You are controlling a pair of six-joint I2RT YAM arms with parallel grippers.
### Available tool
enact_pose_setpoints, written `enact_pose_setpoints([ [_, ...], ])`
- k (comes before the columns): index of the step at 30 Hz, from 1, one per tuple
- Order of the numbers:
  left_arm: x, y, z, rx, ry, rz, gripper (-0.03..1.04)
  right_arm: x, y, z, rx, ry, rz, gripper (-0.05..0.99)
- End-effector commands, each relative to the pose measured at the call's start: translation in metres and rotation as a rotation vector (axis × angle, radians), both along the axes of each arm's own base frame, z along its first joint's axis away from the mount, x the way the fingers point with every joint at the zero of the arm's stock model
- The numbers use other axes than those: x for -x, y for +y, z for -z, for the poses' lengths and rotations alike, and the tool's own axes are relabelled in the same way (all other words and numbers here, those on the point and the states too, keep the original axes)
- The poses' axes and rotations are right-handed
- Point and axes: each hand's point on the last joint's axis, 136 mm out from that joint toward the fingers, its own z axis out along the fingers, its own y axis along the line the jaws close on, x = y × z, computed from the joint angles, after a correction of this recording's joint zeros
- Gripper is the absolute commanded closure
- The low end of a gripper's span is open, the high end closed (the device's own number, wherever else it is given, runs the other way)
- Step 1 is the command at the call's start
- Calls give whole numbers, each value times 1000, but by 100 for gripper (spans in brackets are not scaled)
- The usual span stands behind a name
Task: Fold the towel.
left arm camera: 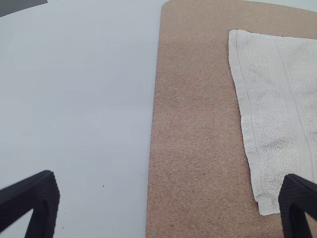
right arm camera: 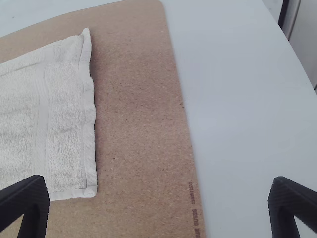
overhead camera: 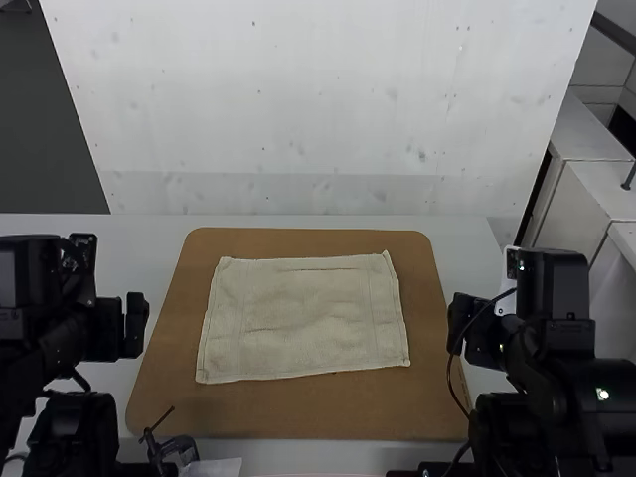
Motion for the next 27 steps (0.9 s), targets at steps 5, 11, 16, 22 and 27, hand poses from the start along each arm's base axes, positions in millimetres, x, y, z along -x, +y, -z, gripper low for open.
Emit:
enact_pose_setpoints([
  [5, 2, -12, -9, 47, -44, 50, 5, -1, 5, -13, -20, -45, -24, -2],
  [11, 2, -11, -9, 47, -44, 48, 5, -1, 5, -13, -20, -45, -24, -2],
  [16, 2, -10, -10, 46, -41, 39, 5, -2, 5, -15, -19, -51, -25, -2],
  [22, -8, -16, -29, 43, 25, 84, 8, -5, 20, -28, -24, 7, -115, -2],
  [27, -34, -19, -29, 50, 121, 96, 8, -39, 31, -27, -54, 97, -124, -2],
])
